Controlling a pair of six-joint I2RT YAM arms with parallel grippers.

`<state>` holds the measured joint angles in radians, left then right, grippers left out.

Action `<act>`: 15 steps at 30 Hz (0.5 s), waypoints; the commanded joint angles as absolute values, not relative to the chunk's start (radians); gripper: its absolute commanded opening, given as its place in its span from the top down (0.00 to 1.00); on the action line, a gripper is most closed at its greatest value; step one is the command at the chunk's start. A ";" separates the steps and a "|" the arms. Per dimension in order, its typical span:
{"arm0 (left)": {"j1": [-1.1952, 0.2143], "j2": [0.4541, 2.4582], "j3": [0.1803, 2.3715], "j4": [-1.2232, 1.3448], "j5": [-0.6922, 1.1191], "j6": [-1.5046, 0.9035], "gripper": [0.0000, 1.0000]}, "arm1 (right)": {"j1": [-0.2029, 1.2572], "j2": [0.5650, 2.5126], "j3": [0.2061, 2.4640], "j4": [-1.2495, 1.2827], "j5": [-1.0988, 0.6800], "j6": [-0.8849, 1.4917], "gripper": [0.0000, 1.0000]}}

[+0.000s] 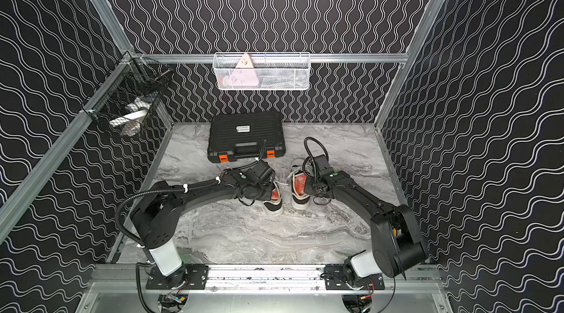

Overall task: Insert the insole into the shoe
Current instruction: Adjust the shoe at the center of the board.

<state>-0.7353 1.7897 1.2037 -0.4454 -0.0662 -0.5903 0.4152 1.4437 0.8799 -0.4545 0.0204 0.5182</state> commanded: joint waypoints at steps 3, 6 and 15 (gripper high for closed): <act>-0.727 1.802 1.216 -0.371 -0.018 -0.461 1.00 | 0.492 1.439 0.860 -0.396 0.029 0.597 0.84; -0.724 1.815 1.227 -0.363 -0.014 -0.418 1.00 | 0.514 1.474 0.879 -0.383 0.038 0.621 0.84; -0.723 1.751 1.175 -0.346 -0.078 -0.328 1.00 | 0.524 1.473 0.891 -0.377 0.061 0.502 0.86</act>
